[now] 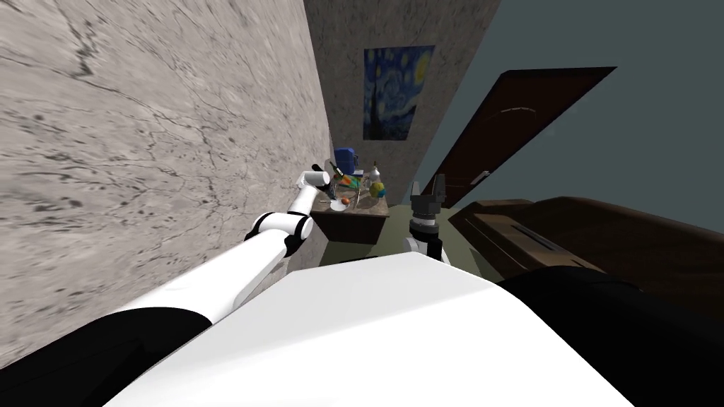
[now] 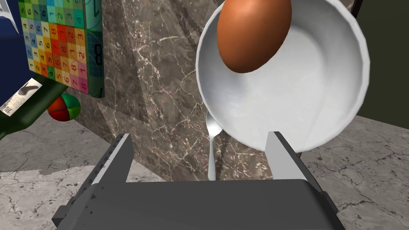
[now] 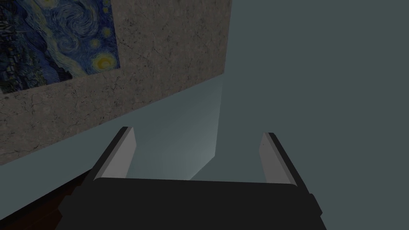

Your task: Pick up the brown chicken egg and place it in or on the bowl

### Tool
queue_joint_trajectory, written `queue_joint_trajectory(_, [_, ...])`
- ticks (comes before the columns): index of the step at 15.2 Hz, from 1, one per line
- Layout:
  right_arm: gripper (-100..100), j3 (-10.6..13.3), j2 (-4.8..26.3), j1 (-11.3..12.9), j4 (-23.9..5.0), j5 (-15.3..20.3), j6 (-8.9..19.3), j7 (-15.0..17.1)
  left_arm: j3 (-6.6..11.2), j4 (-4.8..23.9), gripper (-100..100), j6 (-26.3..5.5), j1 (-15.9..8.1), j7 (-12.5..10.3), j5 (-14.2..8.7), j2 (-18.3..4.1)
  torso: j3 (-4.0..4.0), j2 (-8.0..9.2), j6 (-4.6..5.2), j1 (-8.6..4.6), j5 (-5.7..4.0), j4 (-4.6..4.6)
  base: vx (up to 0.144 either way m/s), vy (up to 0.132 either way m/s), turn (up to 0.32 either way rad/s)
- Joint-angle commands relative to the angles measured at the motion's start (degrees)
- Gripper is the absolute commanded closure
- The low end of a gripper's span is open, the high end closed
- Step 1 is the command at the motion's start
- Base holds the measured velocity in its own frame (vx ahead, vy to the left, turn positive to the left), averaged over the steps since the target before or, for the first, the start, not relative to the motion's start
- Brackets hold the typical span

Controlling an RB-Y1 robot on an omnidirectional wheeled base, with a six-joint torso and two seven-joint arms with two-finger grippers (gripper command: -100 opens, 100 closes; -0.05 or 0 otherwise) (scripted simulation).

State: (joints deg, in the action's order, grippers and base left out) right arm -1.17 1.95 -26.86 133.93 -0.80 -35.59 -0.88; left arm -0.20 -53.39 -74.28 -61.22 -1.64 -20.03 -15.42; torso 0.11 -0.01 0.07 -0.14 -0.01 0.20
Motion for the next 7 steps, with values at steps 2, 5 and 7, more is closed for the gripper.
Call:
queue_joint_trajectory(2, [0, 0.0, 0.0, 0.0, 0.0, 0.0, 0.0, 0.0, 0.00, -0.8, -100, -0.9, -0.1, -0.2, -0.1, -0.1, 0.00, 0.00, 0.00, 0.00, 0.00, 0.00, 0.004, -0.001, 0.010])
queue_joint_trajectory(5, [0, 0.0, 0.0, 0.0, 0.0, 0.0, 0.0, 0.0, 0.00, -0.9, -100, -1.3, -0.2, -0.3, -0.1, -0.2, 0.00, 0.01, 0.01, 0.00, 0.01, -0.01, 0.000, 0.000, 0.000])
queue_joint_trajectory(7, [0, 0.0, 0.0, 0.0, 0.0, 0.0, 0.0, 0.0, 0.00, -0.9, -100, -1.3, -0.2, -0.3, -0.1, -0.2, 0.00, 0.01, 0.01, 0.01, 0.01, -0.01, 0.000, 0.000, 0.000])
